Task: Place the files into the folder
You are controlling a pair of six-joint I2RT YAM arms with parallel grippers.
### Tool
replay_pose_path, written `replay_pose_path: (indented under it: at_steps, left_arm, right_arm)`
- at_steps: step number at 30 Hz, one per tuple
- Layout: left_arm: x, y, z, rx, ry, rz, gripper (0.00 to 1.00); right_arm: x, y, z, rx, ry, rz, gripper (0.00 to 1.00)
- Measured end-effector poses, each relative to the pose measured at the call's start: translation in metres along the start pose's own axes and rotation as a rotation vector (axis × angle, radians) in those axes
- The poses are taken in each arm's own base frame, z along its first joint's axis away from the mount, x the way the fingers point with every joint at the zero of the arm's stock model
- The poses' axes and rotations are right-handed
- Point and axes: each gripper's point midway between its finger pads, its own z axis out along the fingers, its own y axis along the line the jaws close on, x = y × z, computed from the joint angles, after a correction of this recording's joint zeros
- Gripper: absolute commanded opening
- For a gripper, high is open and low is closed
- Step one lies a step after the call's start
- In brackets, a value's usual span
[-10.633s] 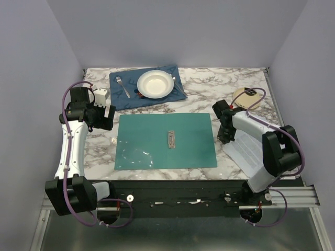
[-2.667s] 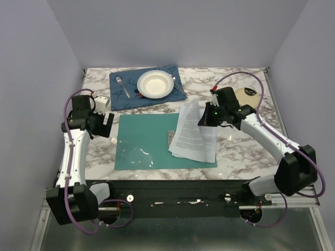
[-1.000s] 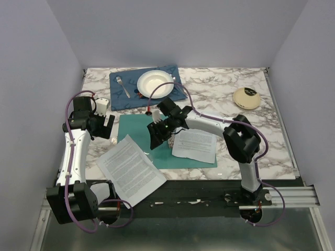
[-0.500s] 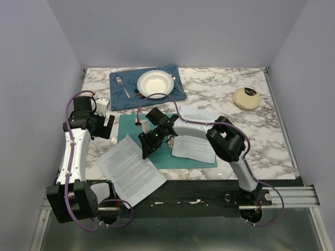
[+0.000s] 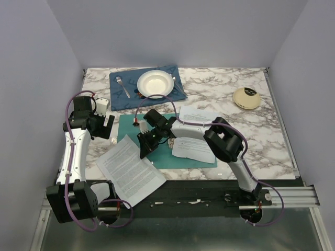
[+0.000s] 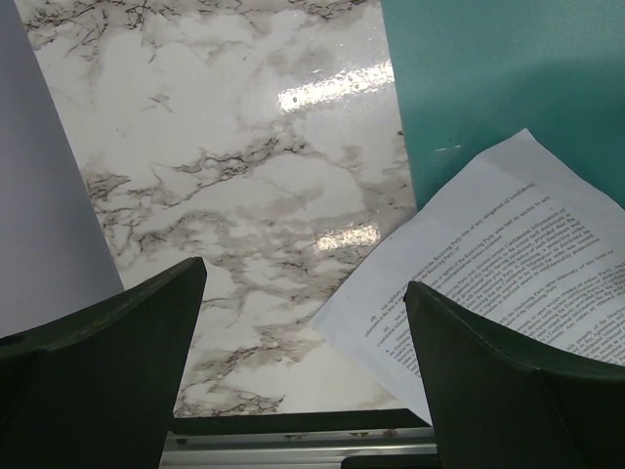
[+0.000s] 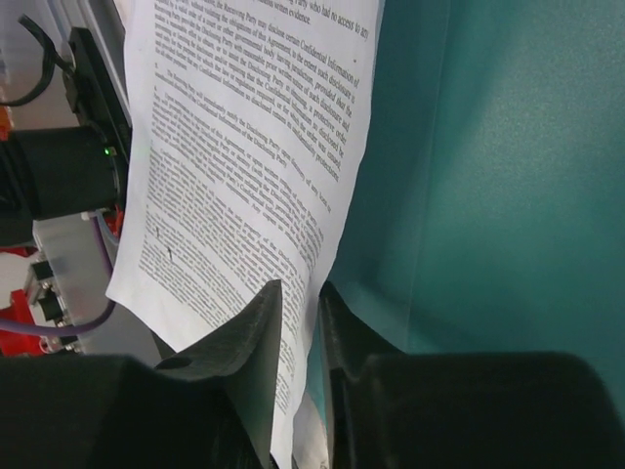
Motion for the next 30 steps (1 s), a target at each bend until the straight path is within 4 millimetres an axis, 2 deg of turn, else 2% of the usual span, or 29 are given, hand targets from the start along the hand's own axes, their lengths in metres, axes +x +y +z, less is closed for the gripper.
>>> replay_pose_path:
  at_steps: [2,7,10,12,14,17,21,24,30]
  left_arm:
    - [0.000,0.000,0.000,0.000,0.000,0.001,0.99]
    - [0.001,0.002,0.000,-0.011,0.004,0.006,0.99]
    - [0.001,0.003,0.000,-0.017,0.006,0.007,0.99]
    - [0.001,0.003,0.000,-0.017,0.007,0.008,0.99]
    - [0.001,0.004,0.000,-0.018,0.007,0.009,0.99]
    - [0.001,0.004,0.000,-0.020,0.007,0.010,0.99]
    - [0.001,0.004,0.000,-0.021,0.008,0.011,0.99]
    - [0.001,0.004,0.000,-0.021,0.006,0.011,0.99]
    - [0.002,0.004,0.001,-0.021,0.007,0.012,0.99]
  right_arm:
    - [-0.001,0.003,0.001,-0.005,-0.005,0.001,0.01]
    - [0.002,0.000,0.003,0.013,-0.010,0.008,0.00]
    - [0.000,-0.008,-0.007,0.057,-0.033,0.017,0.01]
    - [-0.007,-0.009,-0.021,0.082,-0.066,0.013,0.00]
    - [-0.020,-0.014,-0.044,0.107,-0.118,0.007,0.01]
    - [-0.049,-0.028,-0.094,0.157,-0.227,-0.003,0.01]
    - [-0.074,-0.051,-0.152,0.255,-0.321,-0.026,0.00]
    - [-0.077,-0.058,-0.168,0.320,-0.307,-0.065,0.00]
    - [-0.059,-0.065,-0.171,0.399,-0.209,-0.118,0.00]
